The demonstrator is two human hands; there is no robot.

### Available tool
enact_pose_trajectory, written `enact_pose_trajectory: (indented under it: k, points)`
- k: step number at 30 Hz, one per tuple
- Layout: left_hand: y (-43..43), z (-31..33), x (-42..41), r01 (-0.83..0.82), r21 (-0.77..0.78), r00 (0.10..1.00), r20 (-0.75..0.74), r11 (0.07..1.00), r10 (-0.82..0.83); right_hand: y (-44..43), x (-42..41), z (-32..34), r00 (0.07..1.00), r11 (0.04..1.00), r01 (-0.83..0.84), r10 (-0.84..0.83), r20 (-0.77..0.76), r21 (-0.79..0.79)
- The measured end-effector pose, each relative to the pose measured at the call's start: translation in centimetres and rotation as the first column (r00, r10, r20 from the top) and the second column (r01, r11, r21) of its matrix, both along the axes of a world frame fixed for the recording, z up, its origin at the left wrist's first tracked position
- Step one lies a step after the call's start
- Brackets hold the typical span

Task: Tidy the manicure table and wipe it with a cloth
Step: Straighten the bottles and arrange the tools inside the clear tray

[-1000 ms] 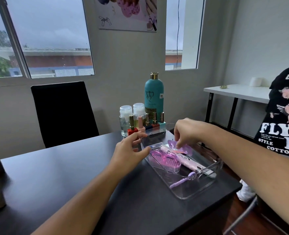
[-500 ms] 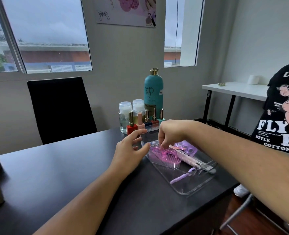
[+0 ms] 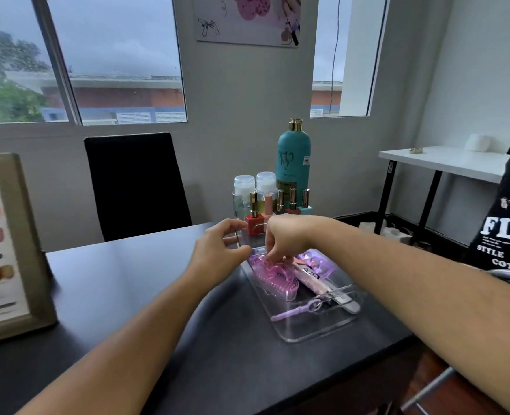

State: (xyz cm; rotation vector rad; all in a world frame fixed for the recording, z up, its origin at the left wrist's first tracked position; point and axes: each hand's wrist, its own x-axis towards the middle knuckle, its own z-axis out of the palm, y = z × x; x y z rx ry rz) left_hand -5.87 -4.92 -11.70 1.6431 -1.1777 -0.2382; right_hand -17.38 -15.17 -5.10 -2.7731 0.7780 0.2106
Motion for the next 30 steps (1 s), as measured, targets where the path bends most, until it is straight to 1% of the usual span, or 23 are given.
enact_pose_trajectory:
  k: [5,7,9,12,15,18,24,27,30]
  points:
    - [2.1,0.0,1.1,0.007,-0.005,1.0,-0.013,1.0,-0.007,1.0,1.1,-0.2,1.0,1.0,-0.015,0.015,0.0,0.015]
    - [2.7,-0.2,1.4,0.035,-0.013,0.999,-0.038,0.999,-0.036,1.0,1.1,-0.2,0.999,0.998,-0.037,0.038,-0.018,0.053]
    - [3.0,-0.3,1.6,0.067,-0.024,0.995,-0.076,0.997,-0.069,1.1,1.3,-0.4,0.998,0.997,-0.043,0.046,-0.039,0.056]
    - [3.1,-0.4,1.7,0.089,-0.04,0.991,-0.1,0.995,-0.093,1.3,2.1,-0.8,1.0,1.0,-0.003,0.003,-0.015,0.023]
    - [3.1,-0.5,1.8,0.101,-0.047,0.988,-0.116,0.994,-0.106,1.4,2.9,-0.5,0.998,0.999,0.026,-0.024,-0.052,0.041]
    - [3.1,-0.6,1.9,0.099,-0.05,0.987,-0.12,0.994,-0.104,1.4,3.1,0.0,0.995,0.996,0.038,-0.03,-0.096,0.083]
    - [3.0,-0.5,1.9,0.095,-0.069,0.987,-0.12,0.993,-0.102,1.3,2.5,-0.5,0.998,0.991,0.056,-0.051,-0.044,0.12]
    - [3.0,-0.6,1.9,0.099,-0.076,0.987,-0.122,0.992,-0.107,1.5,2.5,-0.3,0.995,0.986,0.052,-0.038,-0.094,0.155]
    - [3.0,-0.7,1.9,0.099,-0.068,0.989,-0.108,0.993,-0.106,1.8,2.8,-0.1,0.991,0.989,0.052,-0.034,-0.132,0.14]
